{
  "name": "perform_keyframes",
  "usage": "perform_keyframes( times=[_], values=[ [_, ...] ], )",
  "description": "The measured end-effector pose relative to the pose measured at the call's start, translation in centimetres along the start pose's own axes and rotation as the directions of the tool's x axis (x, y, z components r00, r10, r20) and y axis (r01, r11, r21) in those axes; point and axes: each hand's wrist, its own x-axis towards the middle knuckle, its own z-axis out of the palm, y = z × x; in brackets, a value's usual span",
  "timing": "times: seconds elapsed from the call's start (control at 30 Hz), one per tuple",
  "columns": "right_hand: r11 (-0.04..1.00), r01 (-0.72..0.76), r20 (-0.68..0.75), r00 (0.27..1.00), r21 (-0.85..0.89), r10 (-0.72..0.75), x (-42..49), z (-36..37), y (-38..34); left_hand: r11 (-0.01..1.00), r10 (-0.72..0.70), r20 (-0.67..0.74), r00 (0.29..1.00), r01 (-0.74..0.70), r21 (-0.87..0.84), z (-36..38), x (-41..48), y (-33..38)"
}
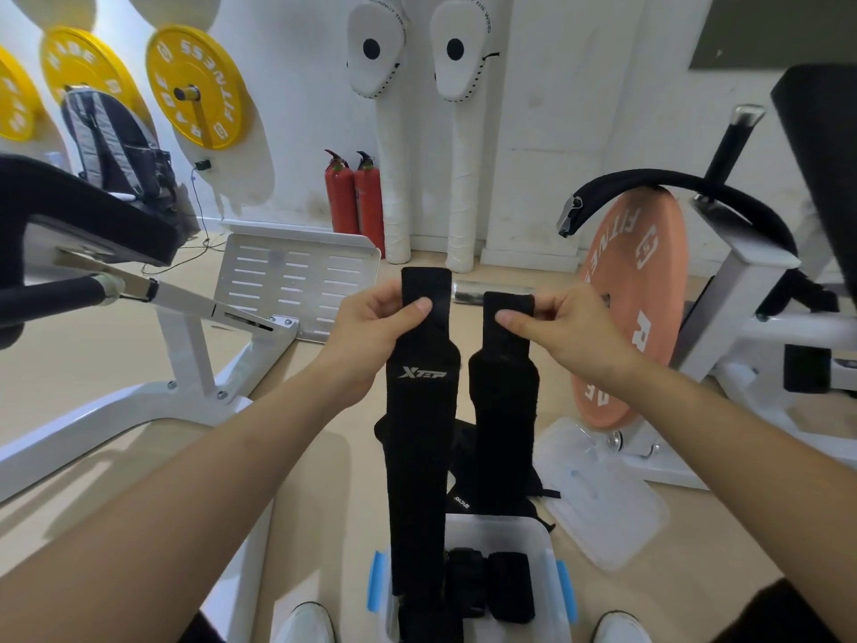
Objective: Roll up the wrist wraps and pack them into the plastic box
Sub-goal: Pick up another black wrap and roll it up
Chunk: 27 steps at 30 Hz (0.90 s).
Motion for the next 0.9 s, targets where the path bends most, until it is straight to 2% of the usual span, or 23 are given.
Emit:
perform_keyframes(
  times=[0.23, 0.3, 0.4, 0.63, 0.77, 0.9],
  values=[
    [0.986, -0.085, 0.084, 0.994, 0.144, 0.073, 0.1, -0.2, -0.9, 0.996, 0.001, 0.125, 0.992, -0.013, 0.093, 1.4, -0.2, 0.1],
    [0.975, -0.066, 0.053, 0.997, 0.213, 0.056, 0.2, -0.1, -1.1, 0.995, 0.004, 0.147, 0.989, -0.019, 0.098, 2.1, -0.3, 0.0],
    [0.954, -0.024, 0.012, 1.0, 0.299, 0.021, 0.3, 0.2, -1.4, 0.992, 0.031, 0.114, 0.993, -0.044, 0.119, 3.0, -0.3, 0.0],
    [0.962, 0.032, 0.131, 0.989, 0.27, -0.07, 0.1, 0.5, -1.6, 0.99, 0.052, 0.058, 0.997, -0.06, 0.127, 3.7, 0.0, -0.2],
    [0.962, 0.005, 0.168, 0.984, 0.275, -0.053, -0.1, 0.3, -1.8, 0.988, 0.088, 0.023, 0.996, -0.09, 0.122, 3.9, -0.2, 0.1],
    [0.931, -0.093, 0.202, 0.979, 0.352, 0.021, -0.2, 0.2, -1.9, 0.985, 0.107, -0.042, 0.993, -0.1, 0.138, 3.9, 0.1, 0.0]
  ],
)
